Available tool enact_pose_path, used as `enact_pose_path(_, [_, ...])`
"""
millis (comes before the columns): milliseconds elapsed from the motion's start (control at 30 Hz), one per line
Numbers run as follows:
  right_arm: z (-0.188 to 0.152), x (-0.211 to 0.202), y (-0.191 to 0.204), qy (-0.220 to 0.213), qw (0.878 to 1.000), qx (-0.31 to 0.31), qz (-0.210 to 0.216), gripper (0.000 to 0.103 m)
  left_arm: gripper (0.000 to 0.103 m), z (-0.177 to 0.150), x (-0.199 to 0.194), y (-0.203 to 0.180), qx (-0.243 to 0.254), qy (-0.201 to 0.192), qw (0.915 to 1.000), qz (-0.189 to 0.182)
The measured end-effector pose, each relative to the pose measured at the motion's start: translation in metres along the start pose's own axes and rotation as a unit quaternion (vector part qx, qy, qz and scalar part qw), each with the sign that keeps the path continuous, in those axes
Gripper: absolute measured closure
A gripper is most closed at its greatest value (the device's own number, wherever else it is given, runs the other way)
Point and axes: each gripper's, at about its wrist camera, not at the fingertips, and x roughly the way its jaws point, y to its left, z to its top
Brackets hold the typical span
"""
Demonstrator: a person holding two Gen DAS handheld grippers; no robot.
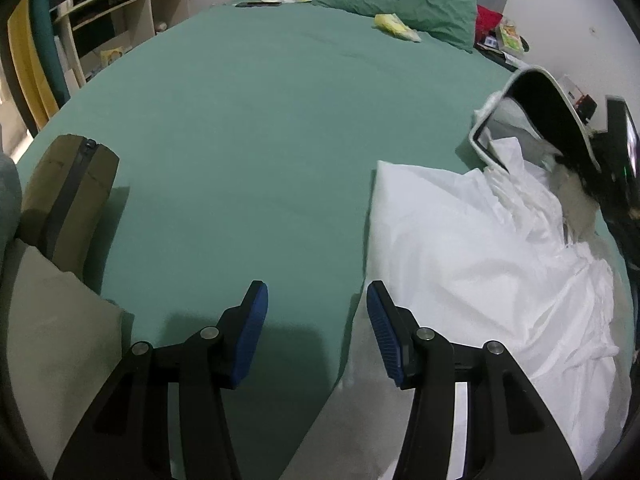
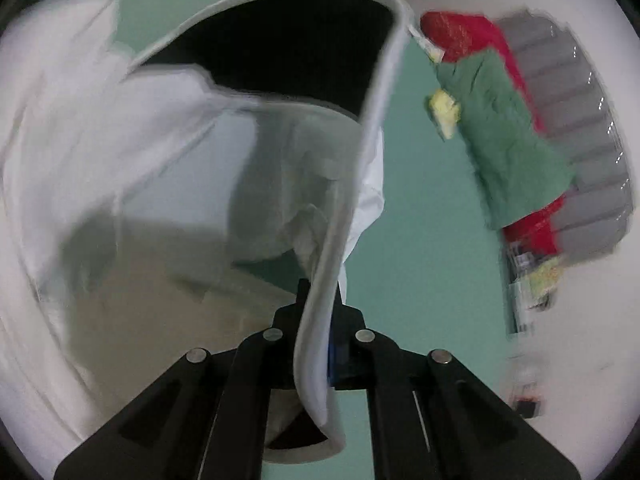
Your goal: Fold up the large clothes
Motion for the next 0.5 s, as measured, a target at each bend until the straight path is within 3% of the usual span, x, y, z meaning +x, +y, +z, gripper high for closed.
enact_pose_path(67, [-0.022, -0.002, 0.015, 0.029, 0.999, -0.001, 0.017, 0.097, 0.049, -0.002, -0.002, -0.001, 0.001, -0.001, 1.0, 0.001])
enact_pose_path(100, [-0.037, -0.005, 0.022, 0.038, 0.998, 0.02, 0.048, 0.092, 0.049, -0.004, -0.003, -0.002, 0.001, -0.002, 1.0, 0.001])
enact_pose_path(167, [-0.053, -0.018, 0.022, 0.036, 0.994, 0.072, 0.068, 0.084, 0.049, -0.006, -0.004, -0.002, 0.0, -0.001, 1.0, 0.001])
enact_pose_path(233, [-0.069, -0.032, 0.006, 0.019, 0.982, 0.15, 0.115, 0.053, 0.049, -0.006, -0.007, -0.002, -0.004, -0.003, 1.0, 0.001])
enact_pose_path(267, [-0.082, -0.045, -0.009, -0.003, 0.966, 0.208, 0.157, 0.018, 0.049, -0.006, -0.008, -0.001, -0.006, -0.006, 1.0, 0.001])
enact_pose_path(300, [-0.089, -0.054, -0.019, -0.021, 0.954, 0.238, 0.179, 0.0, 0.049, -0.005, -0.01, -0.001, -0.009, -0.009, 0.9999, 0.0])
enact_pose_path(367, [-0.106, -0.068, -0.049, -0.065, 0.922, 0.307, 0.227, 0.0, 0.049, -0.003, -0.015, -0.002, -0.01, -0.02, 0.9997, -0.001])
enact_pose_path(433, [-0.119, -0.072, -0.081, -0.087, 0.888, 0.384, 0.238, 0.0, 0.049, 0.001, -0.019, -0.002, -0.013, -0.034, 0.9993, 0.001])
enact_pose_path(500, [-0.121, -0.069, -0.107, -0.115, 0.865, 0.43, 0.231, 0.0, 0.049, 0.005, -0.02, 0.0, -0.024, -0.046, 0.9986, 0.004])
